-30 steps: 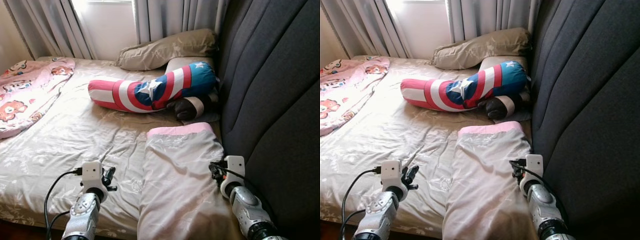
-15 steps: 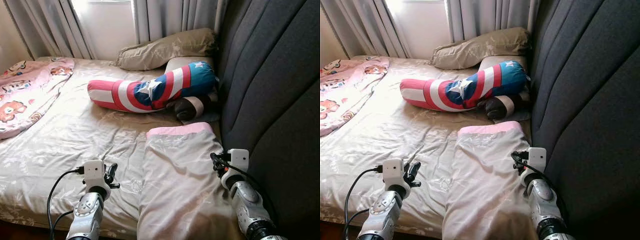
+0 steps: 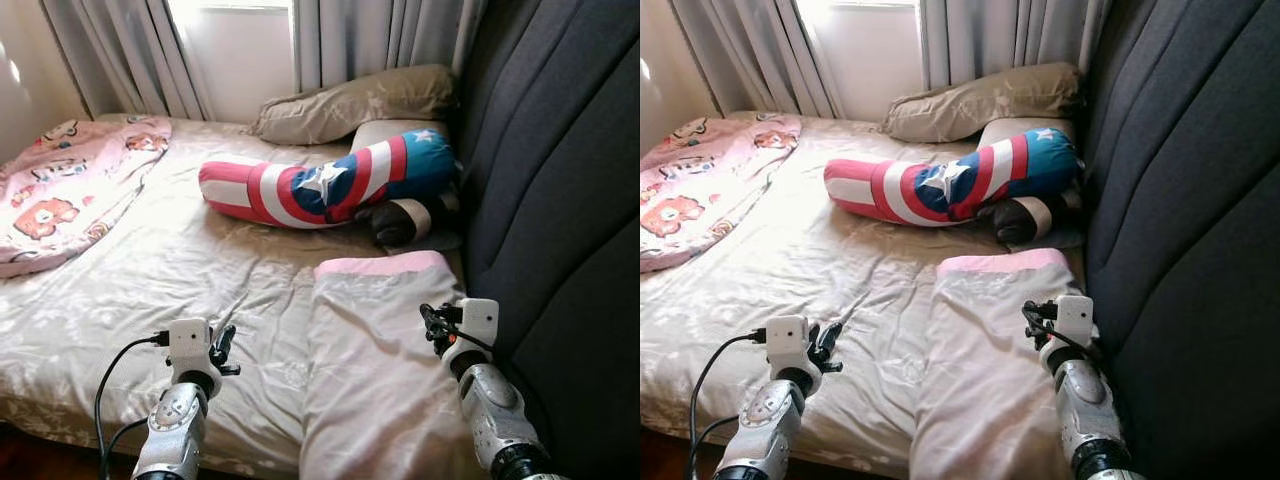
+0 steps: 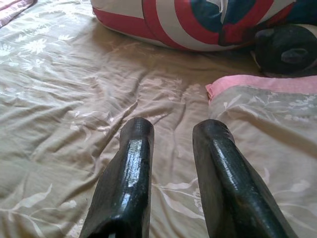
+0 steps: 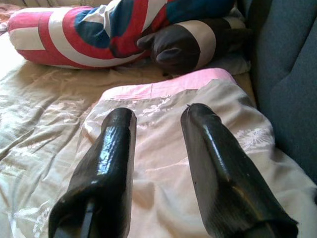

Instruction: Clean up the room

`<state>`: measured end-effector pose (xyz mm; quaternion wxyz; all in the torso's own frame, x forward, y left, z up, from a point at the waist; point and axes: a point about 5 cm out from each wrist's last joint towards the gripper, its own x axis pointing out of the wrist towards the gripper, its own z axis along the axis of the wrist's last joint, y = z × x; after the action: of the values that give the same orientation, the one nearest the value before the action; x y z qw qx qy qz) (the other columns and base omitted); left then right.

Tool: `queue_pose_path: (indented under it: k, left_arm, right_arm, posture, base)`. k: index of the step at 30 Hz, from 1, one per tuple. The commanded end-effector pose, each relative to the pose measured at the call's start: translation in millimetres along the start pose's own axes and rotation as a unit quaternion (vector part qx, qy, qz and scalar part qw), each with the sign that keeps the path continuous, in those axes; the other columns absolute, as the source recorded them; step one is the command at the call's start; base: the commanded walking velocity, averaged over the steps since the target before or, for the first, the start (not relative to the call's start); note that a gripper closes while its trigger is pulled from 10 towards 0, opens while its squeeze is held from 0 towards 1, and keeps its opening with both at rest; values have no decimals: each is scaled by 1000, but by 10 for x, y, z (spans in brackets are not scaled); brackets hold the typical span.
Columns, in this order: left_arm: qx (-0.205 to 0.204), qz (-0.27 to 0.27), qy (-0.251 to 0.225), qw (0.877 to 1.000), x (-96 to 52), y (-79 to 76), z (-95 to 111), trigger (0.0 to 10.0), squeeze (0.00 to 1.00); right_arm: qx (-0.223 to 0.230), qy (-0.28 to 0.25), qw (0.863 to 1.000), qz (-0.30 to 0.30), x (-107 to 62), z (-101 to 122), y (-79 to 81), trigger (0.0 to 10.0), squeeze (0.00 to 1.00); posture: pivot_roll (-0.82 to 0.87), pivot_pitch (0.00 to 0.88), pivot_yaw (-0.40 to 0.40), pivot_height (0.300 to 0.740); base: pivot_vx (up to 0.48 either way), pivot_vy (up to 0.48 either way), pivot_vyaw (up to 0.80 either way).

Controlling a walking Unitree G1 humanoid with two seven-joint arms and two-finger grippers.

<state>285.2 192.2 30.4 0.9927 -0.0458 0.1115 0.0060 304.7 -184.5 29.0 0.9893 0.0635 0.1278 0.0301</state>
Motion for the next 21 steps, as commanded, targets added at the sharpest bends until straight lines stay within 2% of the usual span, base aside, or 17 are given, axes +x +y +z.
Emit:
queue_pose_path:
  k: [1, 21]
  left_arm:
    - [14, 4, 4, 1000, -1, 45, -1, 10000, 0]
    - [17, 0, 4, 1000, 10, 64, 16, 10000, 0]
  right_arm:
    - [5, -9, 1000, 5, 25, 30, 57, 10000, 0]
    - [8, 4, 1000, -3, 30, -13, 70, 10000, 0]
  posture:
    - [-5, 0, 35, 740]
    - [-1, 0, 44, 740]
  base:
    - [0, 424, 0]
    - [0, 426, 0]
